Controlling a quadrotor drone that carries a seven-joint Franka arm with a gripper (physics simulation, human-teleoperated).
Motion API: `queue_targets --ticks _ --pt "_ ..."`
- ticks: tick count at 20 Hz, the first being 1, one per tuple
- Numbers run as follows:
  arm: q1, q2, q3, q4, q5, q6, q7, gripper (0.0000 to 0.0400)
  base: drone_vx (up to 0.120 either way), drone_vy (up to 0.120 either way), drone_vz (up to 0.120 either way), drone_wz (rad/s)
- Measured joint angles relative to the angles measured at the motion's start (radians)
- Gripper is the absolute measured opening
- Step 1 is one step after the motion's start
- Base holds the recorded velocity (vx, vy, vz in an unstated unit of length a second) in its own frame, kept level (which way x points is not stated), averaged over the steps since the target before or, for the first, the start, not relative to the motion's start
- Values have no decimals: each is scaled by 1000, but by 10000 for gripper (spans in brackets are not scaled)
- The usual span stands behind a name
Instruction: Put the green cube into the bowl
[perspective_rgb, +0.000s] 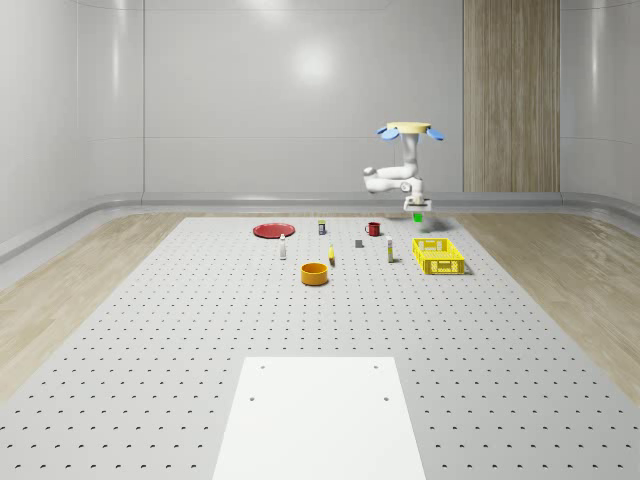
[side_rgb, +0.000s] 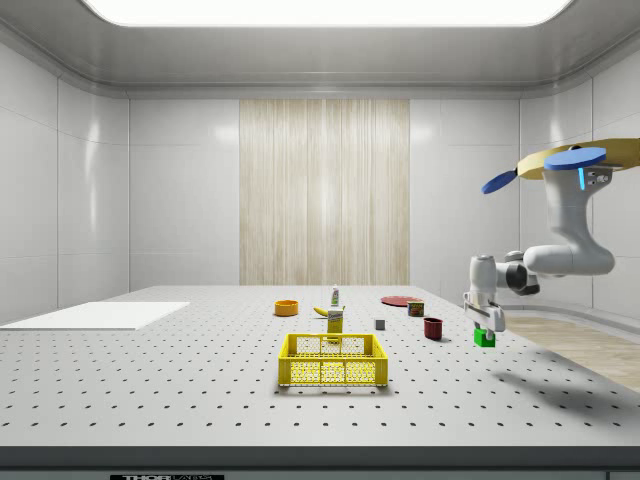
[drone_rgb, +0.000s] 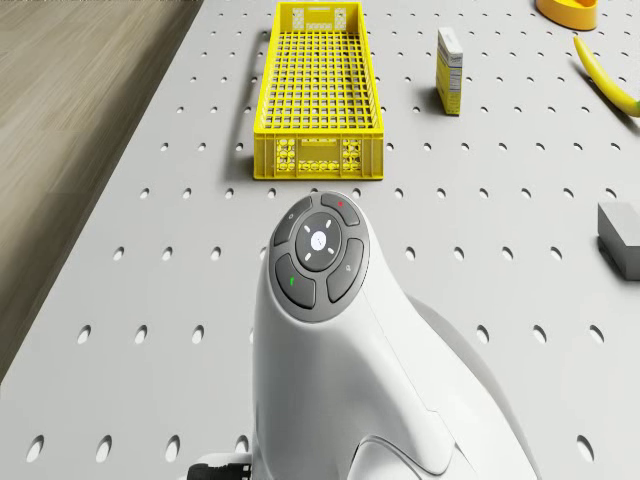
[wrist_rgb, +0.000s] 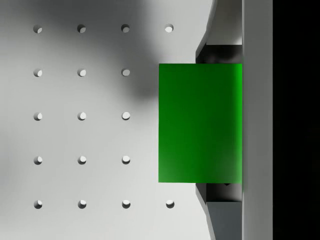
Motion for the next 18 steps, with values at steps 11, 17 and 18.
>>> queue_targets --ticks 11,17,18 --pt "-9 -29 14 1 21 25 7 252 0 -120 73 0" --pt "-13 -45 17 1 29 40 11 252 0 -120 27 0" --pt "-14 -47 18 2 30 42 11 252 0 -120 120 0"
